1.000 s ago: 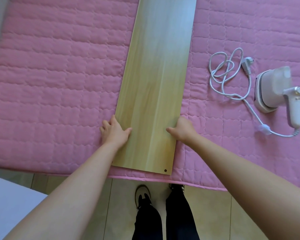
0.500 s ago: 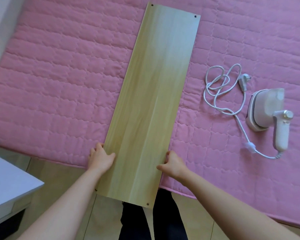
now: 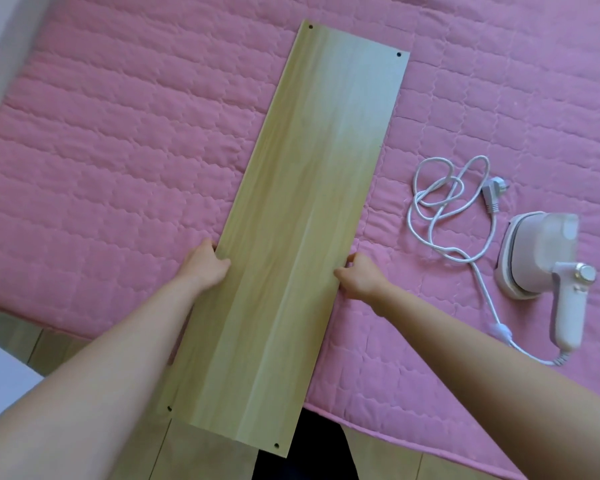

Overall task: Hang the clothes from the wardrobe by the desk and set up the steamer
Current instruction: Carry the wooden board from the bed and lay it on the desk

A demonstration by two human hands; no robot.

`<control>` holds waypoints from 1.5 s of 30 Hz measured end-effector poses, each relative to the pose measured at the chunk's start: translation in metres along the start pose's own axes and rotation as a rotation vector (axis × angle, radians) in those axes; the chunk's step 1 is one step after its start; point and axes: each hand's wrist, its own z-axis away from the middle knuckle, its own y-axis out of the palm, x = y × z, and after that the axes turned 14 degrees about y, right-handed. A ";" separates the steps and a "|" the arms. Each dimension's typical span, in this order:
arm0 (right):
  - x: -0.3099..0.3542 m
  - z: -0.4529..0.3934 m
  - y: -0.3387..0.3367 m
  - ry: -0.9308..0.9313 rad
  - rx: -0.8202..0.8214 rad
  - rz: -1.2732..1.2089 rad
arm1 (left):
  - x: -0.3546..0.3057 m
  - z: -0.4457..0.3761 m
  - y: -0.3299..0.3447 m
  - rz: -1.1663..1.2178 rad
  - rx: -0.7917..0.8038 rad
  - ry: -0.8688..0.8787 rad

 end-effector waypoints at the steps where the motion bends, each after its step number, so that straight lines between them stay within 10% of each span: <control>1: 0.008 0.002 -0.004 -0.004 -0.003 -0.021 | -0.005 -0.008 -0.004 0.015 -0.007 0.025; 35: 0.020 0.038 0.032 0.234 0.128 -0.217 | 0.039 0.029 -0.020 0.381 0.002 -0.132; 45: 0.033 0.075 0.036 -0.265 -0.135 0.580 | 0.013 0.085 -0.032 0.310 -0.076 0.080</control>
